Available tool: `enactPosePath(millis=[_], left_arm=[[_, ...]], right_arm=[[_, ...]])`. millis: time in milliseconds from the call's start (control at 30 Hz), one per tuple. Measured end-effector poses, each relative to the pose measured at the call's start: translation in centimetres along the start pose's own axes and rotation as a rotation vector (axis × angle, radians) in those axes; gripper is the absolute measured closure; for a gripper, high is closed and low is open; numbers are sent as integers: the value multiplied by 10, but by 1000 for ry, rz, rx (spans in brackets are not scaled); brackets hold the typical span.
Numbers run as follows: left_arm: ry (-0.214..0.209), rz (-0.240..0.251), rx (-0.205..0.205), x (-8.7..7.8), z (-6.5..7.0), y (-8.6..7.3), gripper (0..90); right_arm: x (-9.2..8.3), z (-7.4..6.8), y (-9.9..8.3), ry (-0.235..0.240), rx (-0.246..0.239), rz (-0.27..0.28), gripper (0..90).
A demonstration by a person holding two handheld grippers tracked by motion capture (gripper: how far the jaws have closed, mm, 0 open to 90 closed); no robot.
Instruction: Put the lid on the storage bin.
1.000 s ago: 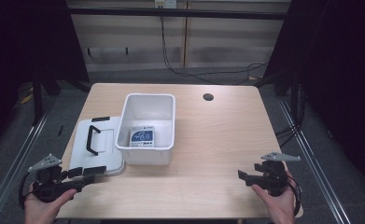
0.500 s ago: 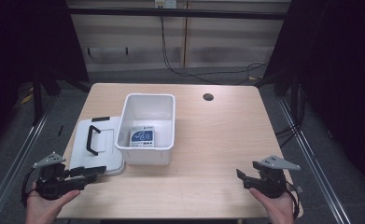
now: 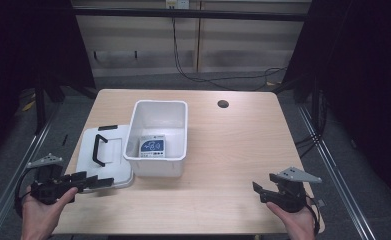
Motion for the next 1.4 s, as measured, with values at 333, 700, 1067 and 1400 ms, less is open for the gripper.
enactPosePath(millis=[333, 700, 1067, 1400], left_arm=[[40, -67, 13, 1, -8, 20, 489], [38, -130, -47, 12, -25, 42, 462], [27, -149, -101, 17, -37, 62, 473], [103, -240, -157, 31, -45, 80, 555]], right_arm=[[2, -1, 0, 11, -4, -14, 240], [4, -2, -1, 20, -4, -27, 223], [6, -1, -2, 29, 1, -41, 220], [6, -2, -2, 40, -3, -45, 204]])
Point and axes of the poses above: each handheld gripper's, and its own axes: x roughly forward along the jaws, y roughly out of its top, z roughly to its right, the point moved 8 cm from there along x, roughly forward along the jaws, and after that the axes turned 9 degrees about -z, right-handed, at the moved point
